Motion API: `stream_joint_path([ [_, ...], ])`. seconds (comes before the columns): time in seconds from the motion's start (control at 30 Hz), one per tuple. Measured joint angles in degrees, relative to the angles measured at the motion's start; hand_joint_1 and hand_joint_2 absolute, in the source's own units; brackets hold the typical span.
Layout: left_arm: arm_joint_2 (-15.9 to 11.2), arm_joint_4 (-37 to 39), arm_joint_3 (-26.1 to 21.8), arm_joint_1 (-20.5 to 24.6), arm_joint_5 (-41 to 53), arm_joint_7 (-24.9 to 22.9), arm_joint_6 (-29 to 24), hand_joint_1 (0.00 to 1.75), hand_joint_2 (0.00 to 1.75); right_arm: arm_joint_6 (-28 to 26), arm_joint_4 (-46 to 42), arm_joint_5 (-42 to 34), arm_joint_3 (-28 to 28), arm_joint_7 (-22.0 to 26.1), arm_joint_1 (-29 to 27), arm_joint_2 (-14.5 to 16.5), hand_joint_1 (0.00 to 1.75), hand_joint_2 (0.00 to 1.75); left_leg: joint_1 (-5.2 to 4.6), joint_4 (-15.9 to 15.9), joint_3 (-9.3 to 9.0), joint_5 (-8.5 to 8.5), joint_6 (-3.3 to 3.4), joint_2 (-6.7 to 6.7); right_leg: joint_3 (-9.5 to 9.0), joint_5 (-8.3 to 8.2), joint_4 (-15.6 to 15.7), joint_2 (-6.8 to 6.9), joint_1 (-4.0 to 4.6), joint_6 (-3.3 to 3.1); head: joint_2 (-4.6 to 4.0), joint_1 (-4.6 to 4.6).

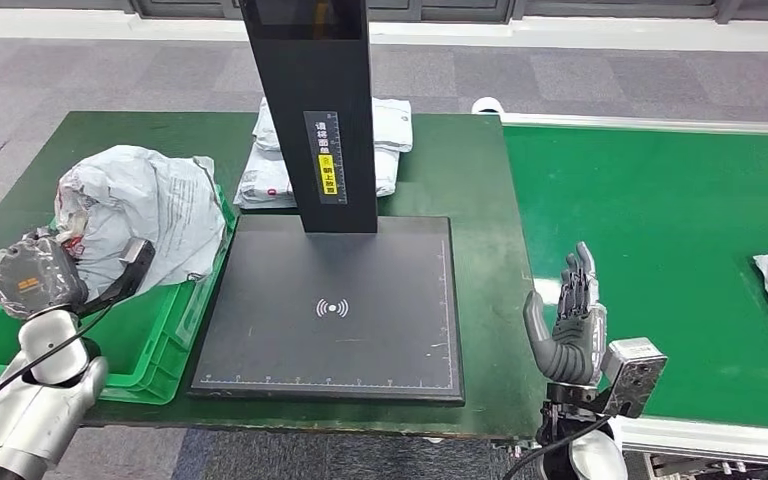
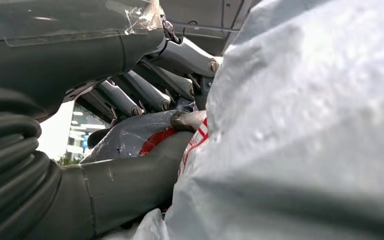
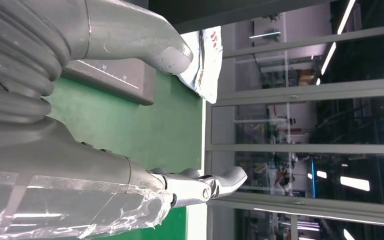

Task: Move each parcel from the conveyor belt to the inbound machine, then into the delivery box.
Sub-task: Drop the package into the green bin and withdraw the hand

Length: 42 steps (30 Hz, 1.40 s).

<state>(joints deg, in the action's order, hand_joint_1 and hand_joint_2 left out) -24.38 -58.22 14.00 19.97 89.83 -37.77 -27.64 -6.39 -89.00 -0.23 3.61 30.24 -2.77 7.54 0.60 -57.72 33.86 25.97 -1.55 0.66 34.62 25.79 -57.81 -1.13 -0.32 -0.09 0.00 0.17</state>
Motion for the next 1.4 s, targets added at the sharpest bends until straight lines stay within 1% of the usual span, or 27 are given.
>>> stream_joint_path([
  [0.03,-0.48,0.03,-0.31,0.00,0.00,-0.02,0.05,1.59,1.75,0.03,0.01,0.12,0.00,-0.08,0.03,0.00,0.00,1.75,0.00,0.00,-0.01,0.01,-0.02,-0.01,0.00,0.00,0.00,-0.01,0.02,-0.01,0.00,0.00],
  [0.07,-0.94,0.05,-0.68,0.00,0.00,-0.02,0.08,1.53,1.75,0.07,0.01,0.22,0.00,-0.13,0.06,0.00,0.00,1.75,0.01,0.00,-0.01,0.01,-0.04,-0.01,0.00,0.00,0.00,-0.02,0.02,-0.01,0.00,0.00],
  [0.1,-1.34,0.05,-1.18,-0.01,0.00,-0.02,0.09,1.10,1.75,0.12,0.02,0.34,0.00,-0.18,0.12,0.00,0.00,1.75,0.02,0.00,-0.01,0.02,-0.05,-0.01,0.00,0.00,0.00,-0.02,0.02,-0.02,0.00,0.00],
  [0.13,-1.64,0.05,-1.65,-0.02,0.00,-0.02,0.14,0.79,1.75,0.18,0.03,0.48,0.00,-0.22,0.20,0.00,0.00,1.75,0.03,0.00,-0.01,0.01,-0.06,-0.01,0.00,0.00,0.00,-0.01,0.02,-0.02,0.00,0.00],
  [0.17,-1.83,0.05,-2.00,-0.03,0.00,-0.02,0.19,0.38,1.75,0.24,0.03,0.57,0.00,-0.25,0.27,0.00,0.00,1.75,0.04,0.00,-0.01,0.01,-0.07,-0.01,0.00,0.00,0.00,0.00,0.02,-0.02,0.00,0.00],
  [0.2,-1.93,0.05,-2.24,-0.04,0.00,-0.02,0.24,0.02,1.75,0.28,0.04,0.65,0.00,-0.25,0.32,0.00,0.00,1.75,0.04,0.00,-0.01,0.01,-0.07,-0.01,0.00,0.01,0.00,0.00,0.02,-0.02,0.00,0.00],
  [0.37,-2.03,0.05,-2.38,-0.04,0.00,-0.02,0.32,0.01,1.75,0.30,0.04,0.70,0.00,-0.26,0.38,0.00,0.00,1.75,0.05,0.00,-0.01,0.01,-0.07,-0.01,0.00,0.01,0.00,0.00,0.02,-0.03,0.00,0.00],
  [0.47,-2.52,0.07,-3.25,-0.02,0.00,-0.02,0.82,0.00,1.75,0.38,0.14,0.82,0.00,-0.33,0.69,0.01,0.00,1.75,0.06,0.00,-0.01,0.01,-0.08,-0.01,0.01,0.00,0.00,-0.01,0.02,-0.03,0.00,0.00],
  [0.67,-5.82,0.08,-7.24,0.31,0.00,-0.02,0.89,0.00,1.75,0.90,0.57,1.05,0.00,-0.75,1.08,0.07,0.00,1.75,0.08,0.00,-0.01,0.00,-0.09,0.02,0.00,0.03,0.00,0.02,0.04,-0.07,0.00,0.00],
  [0.8,-6.11,-0.49,-8.17,0.24,0.00,-0.02,0.04,0.00,1.75,1.02,0.59,1.64,0.00,-1.18,1.01,0.15,0.00,1.75,0.08,0.00,-0.02,0.01,-0.09,0.02,0.01,0.03,0.00,0.03,0.03,-0.07,0.00,0.00],
  [0.87,-5.87,-1.19,-8.50,0.21,-0.01,0.40,-1.55,0.00,1.75,1.03,0.59,1.91,0.00,-1.22,0.95,0.24,0.00,1.75,0.07,-0.01,-0.02,0.01,-0.09,0.03,0.01,0.03,0.00,0.02,0.03,-0.07,0.00,0.00],
  [0.9,-5.35,-1.57,-8.93,0.24,-0.07,1.46,-2.79,0.00,1.75,1.03,0.60,1.98,0.00,-1.22,0.90,0.26,0.00,1.75,0.05,-0.01,-0.02,0.00,-0.09,0.05,0.01,0.03,0.00,0.03,0.03,-0.07,0.00,0.00],
  [0.93,-4.55,-1.91,-9.64,0.32,-0.19,3.33,-4.18,0.00,1.75,1.03,0.60,2.01,0.00,-1.22,0.84,0.26,0.00,1.75,0.03,-0.01,-0.03,0.00,-0.09,0.07,0.01,0.03,0.00,0.03,0.03,-0.07,0.00,0.00],
  [0.97,-3.51,-2.19,-10.68,0.46,-0.59,6.35,-5.64,0.00,1.75,1.03,0.61,2.01,0.00,-1.22,0.78,0.26,0.00,1.75,0.01,-0.01,-0.03,0.00,-0.09,0.08,0.01,0.03,0.00,0.04,0.03,-0.07,0.00,0.00],
  [1.03,-0.96,-2.58,-13.62,0.97,-3.40,14.84,-8.04,0.00,1.75,0.99,0.61,2.01,0.00,-1.22,0.67,0.26,0.00,1.75,-0.01,-0.02,-0.04,0.00,-0.09,0.08,0.01,0.02,0.00,0.05,0.02,-0.06,0.00,0.01],
  [1.07,0.42,-2.78,-15.22,1.44,-6.48,19.59,-8.93,0.00,1.75,0.96,0.61,1.99,-0.01,-1.22,0.56,0.26,0.00,1.75,-0.01,-0.02,-0.04,0.00,-0.09,0.07,0.02,0.01,0.00,0.04,0.02,-0.07,0.00,0.01],
  [1.13,3.55,-3.49,-18.27,2.58,-16.95,30.30,-9.72,0.00,1.75,0.91,0.60,1.83,-0.04,-1.23,0.16,0.26,0.00,1.75,-0.03,-0.02,-0.04,0.00,-0.08,0.05,0.02,-0.01,0.00,0.03,0.01,-0.07,0.00,0.00],
  [1.2,6.49,-4.51,-20.47,3.55,-28.49,39.81,-9.27,0.00,1.75,0.83,0.59,1.65,-0.07,-1.24,-0.27,0.26,0.00,1.75,-0.04,-0.03,-0.04,0.01,-0.08,0.04,0.01,-0.02,0.00,0.03,0.00,-0.07,0.00,0.00],
  [1.27,8.65,-5.42,-21.51,4.14,-37.25,46.33,-7.40,0.00,1.75,0.61,0.60,1.58,-0.08,-1.21,-0.47,0.26,0.00,1.75,-0.04,-0.03,-0.05,0.01,-0.08,0.05,0.01,-0.02,0.00,0.04,-0.01,-0.07,0.00,-0.01],
  [1.3,9.68,-5.94,-21.75,4.33,-42.16,49.72,-5.39,0.00,1.75,0.37,0.60,1.52,-0.09,-1.19,-0.48,0.26,0.00,1.75,-0.05,-0.03,-0.05,0.01,-0.08,0.05,0.01,-0.02,0.00,0.05,-0.01,-0.07,0.00,0.00],
  [1.4,13.71,-7.48,-21.44,4.65,-58.76,59.82,3.44,0.00,1.75,-0.36,1.03,0.91,-0.09,-1.30,0.43,0.26,0.00,1.75,-0.05,-0.04,-0.05,0.00,-0.08,0.09,-0.02,-0.03,0.00,0.10,-0.02,-0.07,0.00,0.00],
])
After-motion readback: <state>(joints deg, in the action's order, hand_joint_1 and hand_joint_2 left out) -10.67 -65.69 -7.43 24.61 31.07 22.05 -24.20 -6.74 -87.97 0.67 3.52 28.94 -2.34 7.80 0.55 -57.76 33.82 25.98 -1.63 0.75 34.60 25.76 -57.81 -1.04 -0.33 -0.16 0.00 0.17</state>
